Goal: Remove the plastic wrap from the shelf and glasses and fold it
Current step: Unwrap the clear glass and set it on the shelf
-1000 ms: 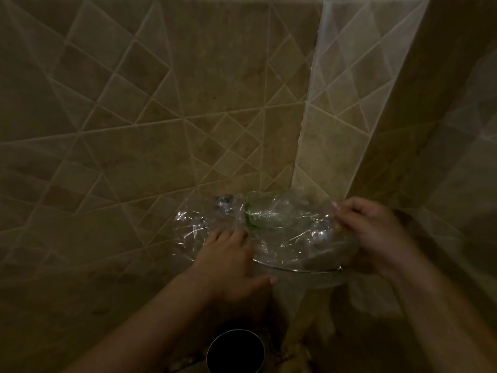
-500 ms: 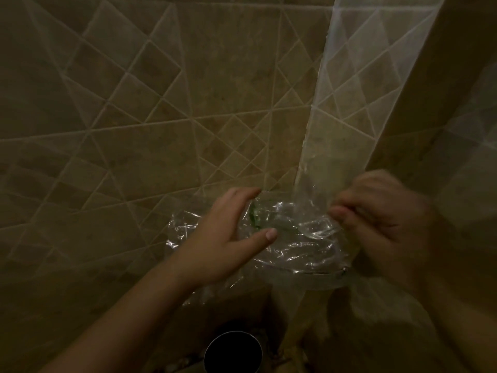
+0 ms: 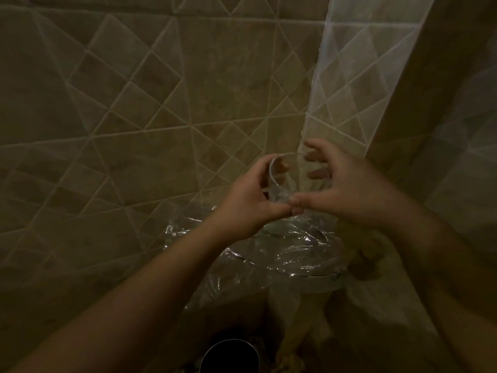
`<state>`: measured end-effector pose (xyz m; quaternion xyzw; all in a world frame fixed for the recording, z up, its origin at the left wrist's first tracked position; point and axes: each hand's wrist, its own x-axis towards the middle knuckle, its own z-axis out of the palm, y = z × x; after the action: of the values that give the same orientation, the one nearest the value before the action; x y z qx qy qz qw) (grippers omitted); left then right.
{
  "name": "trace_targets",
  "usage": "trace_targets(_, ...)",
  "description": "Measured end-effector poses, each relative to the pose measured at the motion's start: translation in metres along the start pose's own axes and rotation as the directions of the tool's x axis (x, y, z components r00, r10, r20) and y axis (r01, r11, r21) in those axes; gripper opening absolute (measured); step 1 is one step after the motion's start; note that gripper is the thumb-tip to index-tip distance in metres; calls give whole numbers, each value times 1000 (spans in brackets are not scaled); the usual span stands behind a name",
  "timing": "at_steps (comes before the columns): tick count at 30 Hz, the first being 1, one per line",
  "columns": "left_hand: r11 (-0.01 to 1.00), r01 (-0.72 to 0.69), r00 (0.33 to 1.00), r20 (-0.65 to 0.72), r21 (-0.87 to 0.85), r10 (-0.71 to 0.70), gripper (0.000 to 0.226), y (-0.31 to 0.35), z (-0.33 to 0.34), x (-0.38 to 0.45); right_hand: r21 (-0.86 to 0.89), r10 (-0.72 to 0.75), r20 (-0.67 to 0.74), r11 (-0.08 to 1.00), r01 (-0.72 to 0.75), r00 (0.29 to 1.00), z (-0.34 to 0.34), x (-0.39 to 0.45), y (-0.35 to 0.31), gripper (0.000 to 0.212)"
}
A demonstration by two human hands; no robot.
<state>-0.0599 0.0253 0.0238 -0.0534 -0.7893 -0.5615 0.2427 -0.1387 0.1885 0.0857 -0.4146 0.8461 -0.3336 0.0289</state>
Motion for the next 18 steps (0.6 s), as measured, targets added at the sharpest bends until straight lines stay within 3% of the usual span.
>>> trace_targets(6,999,-7,999,-36,49,9,74,-12,0,20,-286,18,51,958,-3,999,-7,34,-5,118)
trace_targets(8,995,9,999,-34,96,-5,81,-18,-1,24,-284,14,-3,959,-14,1000,0,40,-2,110)
trace_targets(10,977,64,998,-42,201,-56,88,-26,-3,21,-205,21,-82,978,-38,996,7,44,4,87)
trace_targets(12,926,97,994,6,364,-106,79,-40,-4,10,-159,27,-155,986,-52,988,12,48,11,70)
trace_targets(15,764,0,968,192,645,-162,68,-59,-1,-8,-217,51,-196,971,-95,979,18,55,19,74)
trace_targets(18,724,-26,962,214,689,-169,71,-68,2,-14,-286,113,-165,945,-157,980,25,64,26,75)
